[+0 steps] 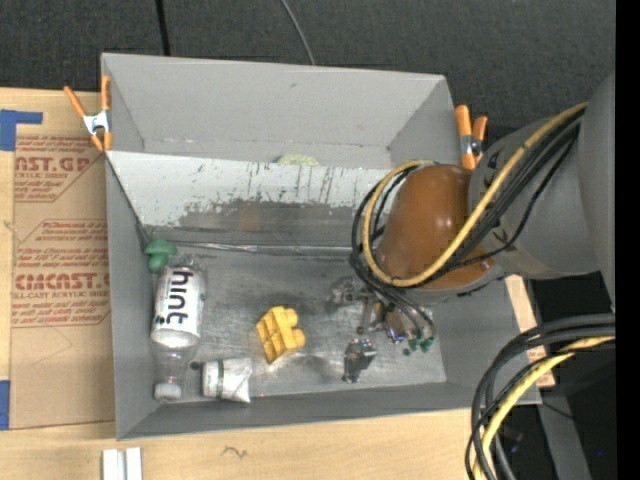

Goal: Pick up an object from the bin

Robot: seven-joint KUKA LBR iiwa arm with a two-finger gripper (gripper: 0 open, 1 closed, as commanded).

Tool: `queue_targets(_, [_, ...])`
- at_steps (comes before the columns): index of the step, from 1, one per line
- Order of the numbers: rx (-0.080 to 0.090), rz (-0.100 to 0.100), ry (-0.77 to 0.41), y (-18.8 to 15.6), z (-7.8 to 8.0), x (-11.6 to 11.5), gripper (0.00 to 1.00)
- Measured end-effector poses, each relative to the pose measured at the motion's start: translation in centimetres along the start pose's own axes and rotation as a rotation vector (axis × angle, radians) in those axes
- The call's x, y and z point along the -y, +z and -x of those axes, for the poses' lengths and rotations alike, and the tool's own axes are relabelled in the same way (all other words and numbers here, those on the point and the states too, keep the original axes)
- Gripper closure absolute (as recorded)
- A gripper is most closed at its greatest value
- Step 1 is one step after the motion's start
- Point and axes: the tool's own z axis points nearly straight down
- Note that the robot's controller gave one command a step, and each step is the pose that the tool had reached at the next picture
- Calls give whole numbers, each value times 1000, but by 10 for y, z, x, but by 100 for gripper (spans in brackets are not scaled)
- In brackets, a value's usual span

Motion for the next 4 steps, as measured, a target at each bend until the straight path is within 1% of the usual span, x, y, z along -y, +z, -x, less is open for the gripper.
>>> queue_targets(1, [7,-3,-288,28,2,-52,0])
queue_targets(2, [13,-7,-324,42,5,-81,0])
queue_targets(3, [7,-3,16,38,14,-121,100])
queue_targets(4, [7,-3,17,38,14,-121,100])
